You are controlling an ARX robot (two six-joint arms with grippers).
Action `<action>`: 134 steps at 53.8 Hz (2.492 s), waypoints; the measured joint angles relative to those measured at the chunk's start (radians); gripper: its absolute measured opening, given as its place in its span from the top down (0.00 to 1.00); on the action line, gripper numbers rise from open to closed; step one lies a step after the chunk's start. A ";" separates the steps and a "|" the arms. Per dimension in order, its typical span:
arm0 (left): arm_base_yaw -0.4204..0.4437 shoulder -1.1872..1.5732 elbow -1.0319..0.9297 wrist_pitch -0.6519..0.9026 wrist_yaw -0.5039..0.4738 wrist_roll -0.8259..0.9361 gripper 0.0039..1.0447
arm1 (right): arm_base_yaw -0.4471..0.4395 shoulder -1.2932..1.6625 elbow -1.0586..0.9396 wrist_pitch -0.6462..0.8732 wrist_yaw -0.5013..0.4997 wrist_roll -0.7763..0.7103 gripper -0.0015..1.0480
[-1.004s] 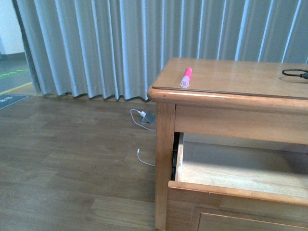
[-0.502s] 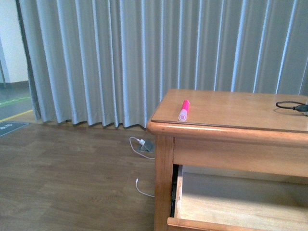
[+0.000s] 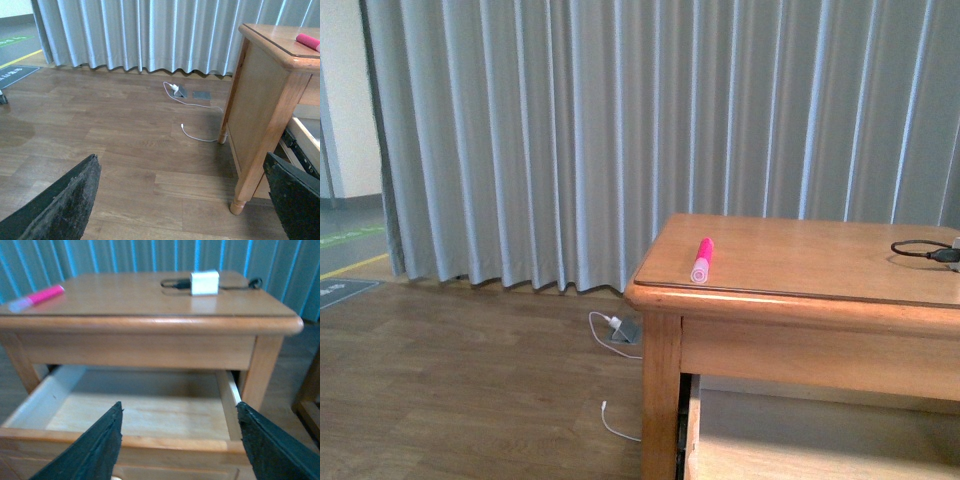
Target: Place pink marker in drawer with both arms
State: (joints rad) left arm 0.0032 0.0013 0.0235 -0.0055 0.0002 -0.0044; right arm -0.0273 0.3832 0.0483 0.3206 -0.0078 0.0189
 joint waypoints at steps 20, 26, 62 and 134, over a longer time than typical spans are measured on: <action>0.000 0.000 0.000 0.000 0.000 0.000 0.06 | 0.023 -0.020 -0.013 0.003 0.007 -0.014 0.08; 0.000 0.000 0.000 0.000 0.000 0.000 0.06 | 0.024 -0.020 -0.013 0.003 0.007 -0.014 0.08; -0.387 1.244 0.736 0.373 -0.084 -0.034 0.06 | 0.024 -0.020 -0.013 0.003 0.007 -0.015 0.08; -0.524 2.089 1.656 0.048 -0.082 0.012 0.22 | 0.024 -0.020 -0.013 0.003 0.007 -0.015 0.08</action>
State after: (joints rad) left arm -0.5209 2.0907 1.6791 0.0429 -0.0818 0.0074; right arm -0.0036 0.3634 0.0353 0.3233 -0.0006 0.0040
